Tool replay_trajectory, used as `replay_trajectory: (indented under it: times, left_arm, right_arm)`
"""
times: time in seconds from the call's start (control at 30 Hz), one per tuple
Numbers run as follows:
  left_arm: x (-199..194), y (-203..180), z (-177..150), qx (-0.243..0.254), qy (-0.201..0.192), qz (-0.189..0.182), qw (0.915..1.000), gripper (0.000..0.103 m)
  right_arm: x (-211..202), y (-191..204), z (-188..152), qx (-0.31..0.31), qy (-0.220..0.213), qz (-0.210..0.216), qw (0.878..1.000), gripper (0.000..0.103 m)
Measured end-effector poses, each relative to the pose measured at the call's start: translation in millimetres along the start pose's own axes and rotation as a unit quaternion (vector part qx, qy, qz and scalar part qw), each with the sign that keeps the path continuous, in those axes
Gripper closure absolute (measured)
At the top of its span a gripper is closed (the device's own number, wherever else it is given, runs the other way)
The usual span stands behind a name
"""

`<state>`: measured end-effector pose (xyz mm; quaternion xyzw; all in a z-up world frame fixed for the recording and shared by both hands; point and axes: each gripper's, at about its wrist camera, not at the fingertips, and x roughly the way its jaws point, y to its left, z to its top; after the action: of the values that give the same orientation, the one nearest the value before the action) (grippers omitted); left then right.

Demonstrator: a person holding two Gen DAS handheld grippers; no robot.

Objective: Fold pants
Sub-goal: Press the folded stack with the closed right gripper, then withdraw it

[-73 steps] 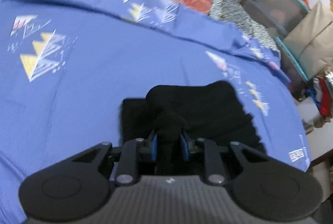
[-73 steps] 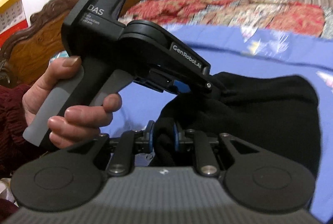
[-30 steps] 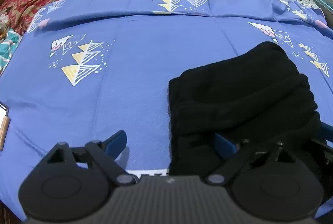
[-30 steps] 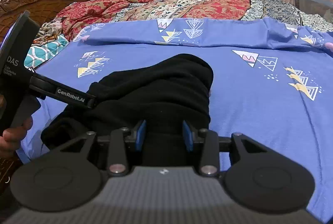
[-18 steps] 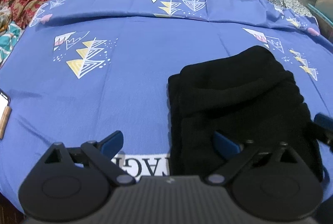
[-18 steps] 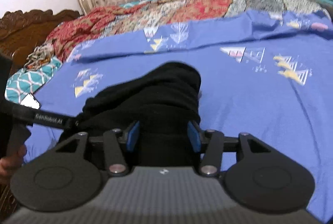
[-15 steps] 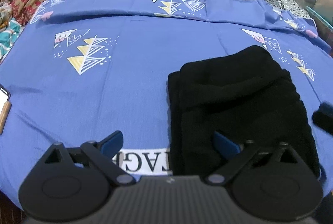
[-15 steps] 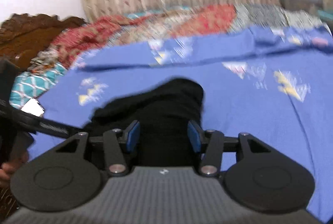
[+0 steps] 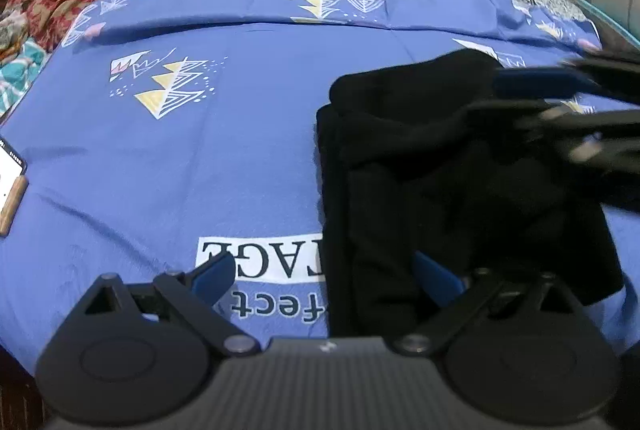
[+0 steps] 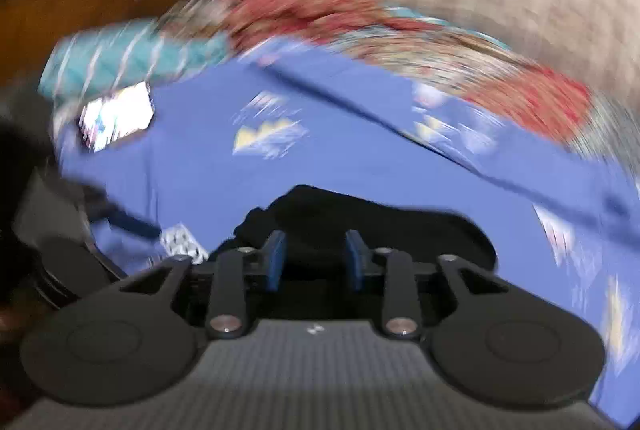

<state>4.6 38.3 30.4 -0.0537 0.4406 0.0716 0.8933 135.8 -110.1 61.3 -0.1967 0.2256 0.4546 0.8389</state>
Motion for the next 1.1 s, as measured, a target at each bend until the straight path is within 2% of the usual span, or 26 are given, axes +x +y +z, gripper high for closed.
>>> replay_trajectory:
  times: [0.07, 0.13, 0.2, 0.23, 0.27, 0.4, 0.43, 0.57, 0.67, 0.73, 0.8, 0.93, 1.03, 1.1]
  left_arm:
    - [-1.5, 0.2, -0.6, 0.000, -0.003, 0.001, 1.0000, 0.005]
    - [-2.4, -1.3, -2.1, 0.000, -0.007, 0.004, 1.0000, 0.005]
    - [-2.4, -2.5, -2.4, 0.001, -0.009, 0.006, 0.9999, 0.006]
    - [-2.5, -3.3, -2.0, 0.001, -0.012, 0.007, 0.9999, 0.007]
    - [-2.6, -4.0, -0.8, 0.003, -0.014, 0.007, 0.9999, 0.009]
    - [-0.6, -5.3, 6.1, 0.006, -0.024, 0.001, 0.9997, 0.015]
    - [1.3, -5.2, 7.4, 0.006, -0.022, -0.003, 0.9997, 0.020]
    - [7.8, -11.0, 6.0, 0.021, -0.013, -0.024, 0.9994, 0.044]
    - [5.5, -16.9, 0.9, 0.039, -0.015, -0.028, 0.9987, 0.052]
    - [4.8, -17.8, -1.4, 0.042, -0.014, -0.031, 0.9985, 0.052]
    - [1.2, -14.1, -3.0, 0.038, -0.019, -0.038, 0.9984, 0.051]
    - [-5.0, 3.7, -3.8, 0.019, -0.027, -0.049, 0.9983, 0.033]
    - [-10.4, 23.4, -0.1, -0.017, -0.032, -0.066, 0.9971, 0.032]
    - [-13.8, 34.0, 5.3, -0.036, -0.040, -0.068, 0.9962, 0.033]
  right_arm:
    - [17.3, 8.6, 8.5, -0.053, 0.024, 0.029, 0.998, 0.046]
    - [32.4, 16.7, 12.9, -0.079, 0.045, 0.059, 0.994, 0.048]
    - [50.1, 26.2, 14.1, -0.102, 0.066, 0.068, 0.990, 0.082]
    - [56.9, 28.7, 15.3, -0.112, 0.071, 0.061, 0.989, 0.096]
    - [62.5, 28.6, 18.4, -0.112, 0.070, 0.046, 0.990, 0.096]
    - [70.8, 2.0, 42.4, -0.002, 0.052, 0.028, 0.998, 0.096]
    - [74.0, -2.1, 43.6, 0.015, 0.054, 0.023, 0.998, 0.096]
    - [98.3, -14.0, 37.5, 0.078, 0.092, 0.006, 0.993, 0.099]
    - [112.4, -26.6, 38.3, 0.132, 0.107, -0.026, 0.985, 0.101]
    - [124.1, -40.4, 34.1, 0.170, 0.137, -0.065, 0.974, 0.101]
    - [127.3, -53.5, 28.4, 0.210, 0.152, -0.068, 0.964, 0.101]
    - [90.5, -69.6, 24.2, 0.261, 0.095, -0.043, 0.960, 0.096]
    - [59.0, -71.5, 26.0, 0.252, 0.066, -0.017, 0.965, 0.095]
    - [30.4, -71.6, 20.8, 0.246, 0.038, -0.017, 0.968, 0.094]
